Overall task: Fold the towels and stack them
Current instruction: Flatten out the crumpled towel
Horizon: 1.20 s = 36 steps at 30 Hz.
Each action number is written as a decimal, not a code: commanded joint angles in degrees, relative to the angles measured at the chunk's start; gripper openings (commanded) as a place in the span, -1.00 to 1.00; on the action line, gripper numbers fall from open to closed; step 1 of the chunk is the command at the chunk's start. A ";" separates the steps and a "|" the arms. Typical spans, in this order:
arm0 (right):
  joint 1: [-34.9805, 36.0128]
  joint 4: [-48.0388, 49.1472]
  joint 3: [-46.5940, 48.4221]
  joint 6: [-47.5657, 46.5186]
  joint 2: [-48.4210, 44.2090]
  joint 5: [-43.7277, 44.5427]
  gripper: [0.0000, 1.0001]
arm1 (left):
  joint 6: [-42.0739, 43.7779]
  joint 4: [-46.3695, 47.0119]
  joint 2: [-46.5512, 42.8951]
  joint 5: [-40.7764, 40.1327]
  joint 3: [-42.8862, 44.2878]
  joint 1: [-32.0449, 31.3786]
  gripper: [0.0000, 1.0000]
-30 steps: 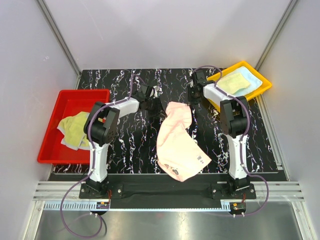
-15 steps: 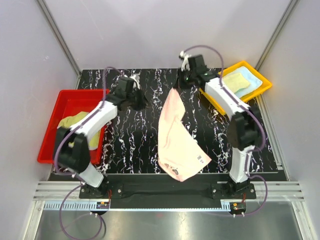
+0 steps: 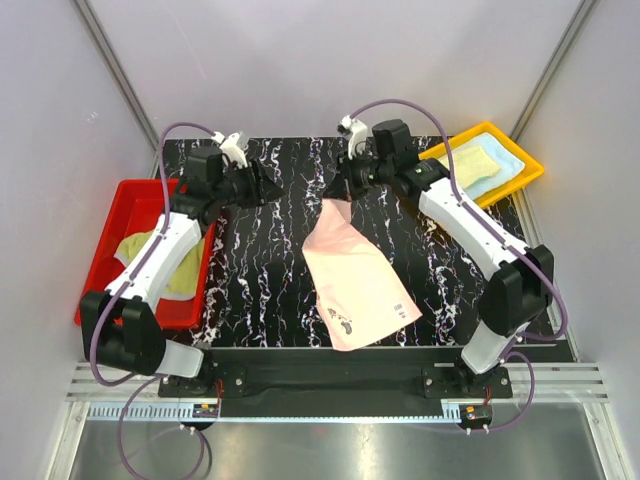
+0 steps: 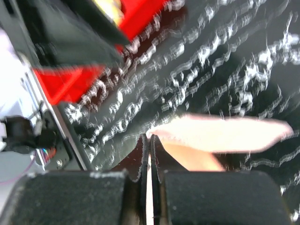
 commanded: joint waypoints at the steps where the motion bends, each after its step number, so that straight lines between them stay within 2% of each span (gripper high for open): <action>1: -0.29 -2.20 -0.39 -2.70 -2.46 2.68 -1.00 | 1.25 4.41 2.12 7.44 1.99 2.42 -0.01; 3: -0.55 -9.05 -1.88 -2.53 -3.16 13.06 -1.00 | -0.07 3.96 3.79 7.68 1.04 3.04 -0.06; 4: -1.69 -11.07 -3.02 -1.31 -3.08 21.64 -1.00 | -0.16 4.14 4.14 7.34 0.42 2.95 -0.07; 5: -2.92 -14.75 -6.16 0.35 -3.25 23.38 -1.00 | -0.43 4.40 4.23 6.64 -0.37 2.87 -0.07; 7: -5.72 -14.88 -12.14 7.20 -4.83 24.01 -1.00 | -0.96 6.06 5.20 5.93 -2.83 2.95 -0.07; 8: -6.09 -12.35 -19.48 11.32 -7.62 24.45 -1.00 | -1.30 5.99 5.72 5.41 -3.10 2.87 -0.07; 12: -6.27 -7.32 -32.28 15.65 -12.21 26.90 -1.00 | -0.79 4.24 11.42 5.93 0.74 1.73 -0.07; 14: -6.44 -5.48 -36.05 16.45 -12.57 28.76 -0.95 | 0.62 1.96 13.89 1.82 5.56 -0.55 -0.07; 16: -6.88 -3.54 -38.35 17.07 -13.01 29.55 -1.00 | 2.73 -1.22 18.46 -1.09 9.27 -3.18 -0.07; 21: -8.81 0.07 -42.49 18.56 -14.76 30.25 -1.00 | 8.88 -4.81 29.60 -1.10 20.08 -8.37 -0.06; 24: -8.82 1.82 -44.33 18.65 -15.82 29.47 -1.00 | 7.49 -10.25 36.72 -1.89 28.17 -9.96 -0.09; 26: -8.82 3.31 -45.74 19.17 -16.43 29.29 -1.00 | 6.78 -9.40 39.37 0.30 30.20 -11.10 -0.09; 32: -8.82 5.95 -48.20 18.92 -15.91 27.18 -1.00 | 3.00 -11.42 42.47 -0.48 34.34 -16.03 -0.09; 36: -8.82 7.89 -49.61 18.83 -15.82 25.60 -1.00 | 3.61 -14.12 44.31 -4.87 36.97 -20.15 -0.06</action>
